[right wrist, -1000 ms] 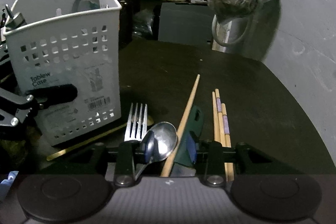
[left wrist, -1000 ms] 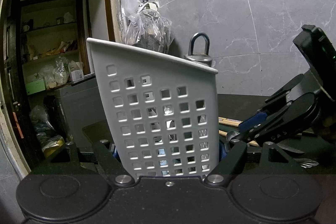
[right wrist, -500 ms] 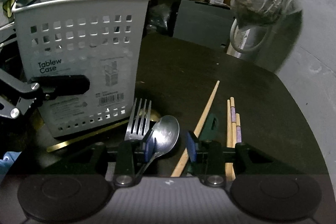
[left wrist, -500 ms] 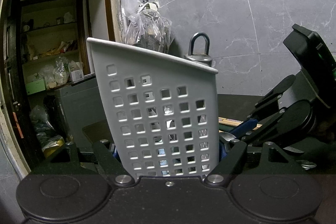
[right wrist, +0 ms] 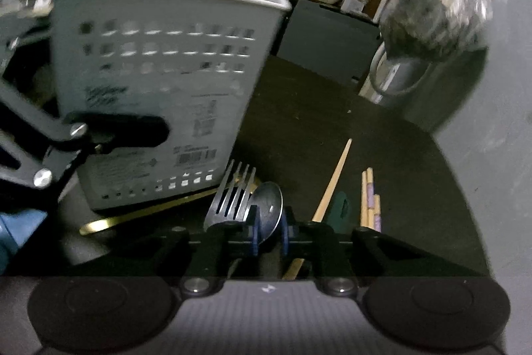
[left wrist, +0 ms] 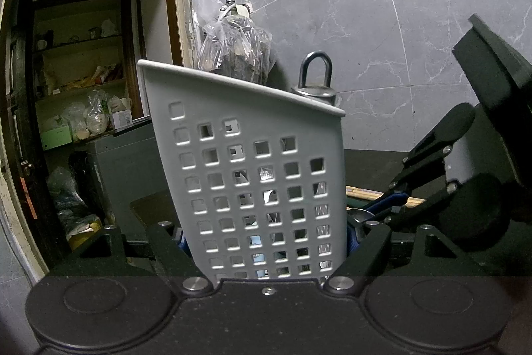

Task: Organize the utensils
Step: 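Lift the silver spoon and carry it over the white caddy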

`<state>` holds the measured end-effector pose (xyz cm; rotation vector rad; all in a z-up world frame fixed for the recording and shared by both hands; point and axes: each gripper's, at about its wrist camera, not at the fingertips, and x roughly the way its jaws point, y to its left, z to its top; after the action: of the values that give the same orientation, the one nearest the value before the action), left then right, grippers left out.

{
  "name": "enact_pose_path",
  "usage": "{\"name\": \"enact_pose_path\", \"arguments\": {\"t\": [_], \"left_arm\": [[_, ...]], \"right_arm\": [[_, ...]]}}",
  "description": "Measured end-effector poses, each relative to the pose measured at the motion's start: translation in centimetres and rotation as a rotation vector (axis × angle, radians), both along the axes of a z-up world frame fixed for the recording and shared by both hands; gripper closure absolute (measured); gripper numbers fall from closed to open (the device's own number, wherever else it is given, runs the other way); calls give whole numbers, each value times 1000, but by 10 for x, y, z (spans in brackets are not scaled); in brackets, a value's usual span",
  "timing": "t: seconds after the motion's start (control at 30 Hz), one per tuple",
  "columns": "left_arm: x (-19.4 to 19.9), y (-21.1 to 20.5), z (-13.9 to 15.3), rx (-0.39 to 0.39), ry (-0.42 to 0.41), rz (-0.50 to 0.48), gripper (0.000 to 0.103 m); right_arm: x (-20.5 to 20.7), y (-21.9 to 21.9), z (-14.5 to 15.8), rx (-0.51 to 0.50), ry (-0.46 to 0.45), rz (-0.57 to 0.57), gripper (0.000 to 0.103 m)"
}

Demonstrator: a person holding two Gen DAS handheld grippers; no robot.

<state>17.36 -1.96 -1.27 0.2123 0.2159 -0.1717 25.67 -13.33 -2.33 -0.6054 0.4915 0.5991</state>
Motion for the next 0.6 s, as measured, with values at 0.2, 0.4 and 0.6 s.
{"name": "enact_pose_path", "arguments": {"t": [0.2, 0.4, 0.6], "left_arm": [[1, 1, 0, -5, 0, -1, 24], [1, 1, -2, -11, -2, 0, 24], [1, 1, -2, -14, -2, 1, 24]], "right_arm": [[-29, 27, -15, -203, -177, 13, 92], [-42, 40, -28, -286, -236, 32, 96], [-24, 32, -18, -194, -144, -38, 96]]}}
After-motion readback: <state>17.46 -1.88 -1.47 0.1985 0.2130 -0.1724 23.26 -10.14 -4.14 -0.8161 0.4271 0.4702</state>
